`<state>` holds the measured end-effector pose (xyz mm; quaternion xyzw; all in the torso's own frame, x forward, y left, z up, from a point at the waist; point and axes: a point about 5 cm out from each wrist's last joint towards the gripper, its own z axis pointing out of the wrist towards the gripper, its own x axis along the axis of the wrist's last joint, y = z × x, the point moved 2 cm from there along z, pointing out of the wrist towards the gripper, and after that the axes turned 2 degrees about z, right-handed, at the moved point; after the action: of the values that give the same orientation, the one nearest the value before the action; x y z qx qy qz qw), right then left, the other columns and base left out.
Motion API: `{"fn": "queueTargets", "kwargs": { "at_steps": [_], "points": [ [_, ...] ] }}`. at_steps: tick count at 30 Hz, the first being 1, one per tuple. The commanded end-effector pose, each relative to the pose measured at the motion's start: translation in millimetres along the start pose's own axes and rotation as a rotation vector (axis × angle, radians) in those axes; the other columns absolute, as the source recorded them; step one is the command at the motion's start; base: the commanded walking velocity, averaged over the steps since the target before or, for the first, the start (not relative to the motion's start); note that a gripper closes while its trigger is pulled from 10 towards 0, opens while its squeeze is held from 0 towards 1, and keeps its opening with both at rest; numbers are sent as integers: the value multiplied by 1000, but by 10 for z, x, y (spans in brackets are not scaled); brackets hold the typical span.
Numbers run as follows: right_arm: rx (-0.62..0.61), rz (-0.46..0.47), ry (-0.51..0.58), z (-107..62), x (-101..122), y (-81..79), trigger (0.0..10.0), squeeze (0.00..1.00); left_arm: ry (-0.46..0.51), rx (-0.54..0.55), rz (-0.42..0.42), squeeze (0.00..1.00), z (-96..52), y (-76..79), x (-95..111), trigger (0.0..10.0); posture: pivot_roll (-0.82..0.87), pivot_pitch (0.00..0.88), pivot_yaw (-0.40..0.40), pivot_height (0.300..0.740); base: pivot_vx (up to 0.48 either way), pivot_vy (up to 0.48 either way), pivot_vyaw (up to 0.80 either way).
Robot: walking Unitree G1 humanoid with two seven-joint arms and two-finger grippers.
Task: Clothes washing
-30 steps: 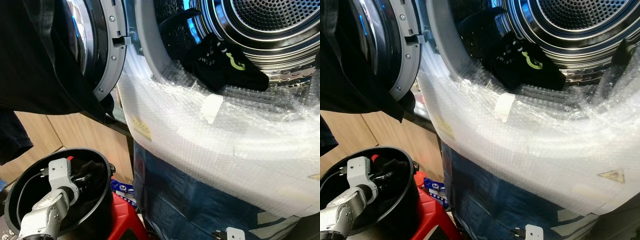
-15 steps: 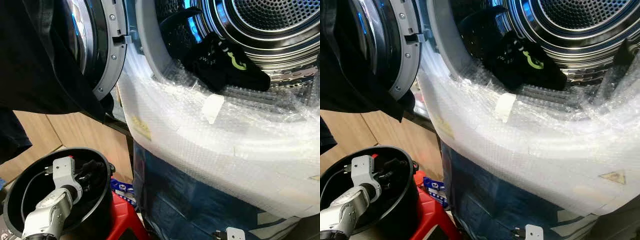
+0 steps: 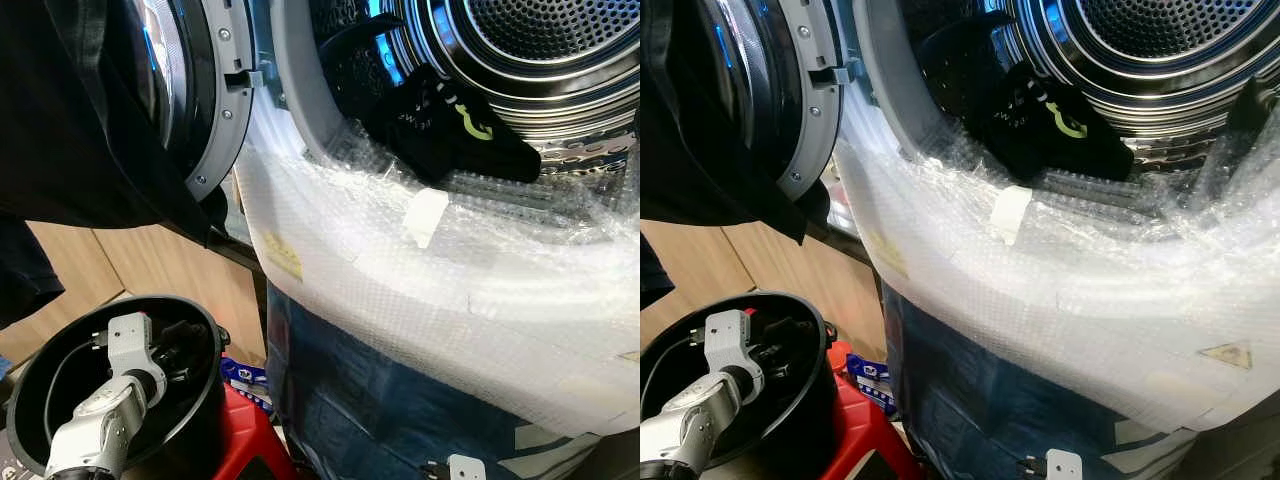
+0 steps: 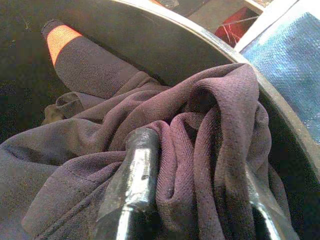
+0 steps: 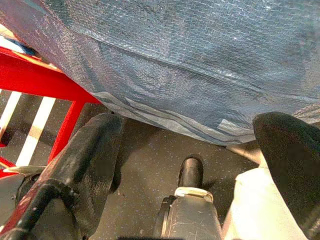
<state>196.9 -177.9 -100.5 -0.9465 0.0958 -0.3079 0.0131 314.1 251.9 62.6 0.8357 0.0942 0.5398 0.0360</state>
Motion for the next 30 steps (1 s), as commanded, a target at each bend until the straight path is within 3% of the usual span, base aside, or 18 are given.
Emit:
{"fn": "queueTargets", "kwargs": {
  "at_steps": [1,15,20,23,27,29,30],
  "points": [
    [6,-12,-13,-4,-34,-12,10000,0,21,-2,36,0,1,2,69,0,190,0,32,740,0,0,0],
    [24,-11,-6,9,4,-94,10000,0,50,35,33,0,-84,-122,118,0,218,0,40,740,0,0,0],
    [30,-22,-5,7,-6,-109,10000,0,60,-68,89,0,-144,-13,142,0,209,0,51,740,0,0,0],
    [25,-17,-2,8,2,-95,10000,0,66,-140,158,0,-218,53,217,0,201,0,56,740,0,0,0],
    [22,-18,-3,5,-3,-75,10000,0,76,-286,314,0,-367,210,393,0,209,0,53,740,0,0,0],
    [20,-17,-1,6,6,-62,10000,0,89,-396,513,0,-529,373,676,0,213,0,52,740,0,0,0],
    [22,-19,1,6,13,-61,10000,0,112,-433,570,0,-589,453,820,0,215,0,53,740,0,0,0]
  ]
}}
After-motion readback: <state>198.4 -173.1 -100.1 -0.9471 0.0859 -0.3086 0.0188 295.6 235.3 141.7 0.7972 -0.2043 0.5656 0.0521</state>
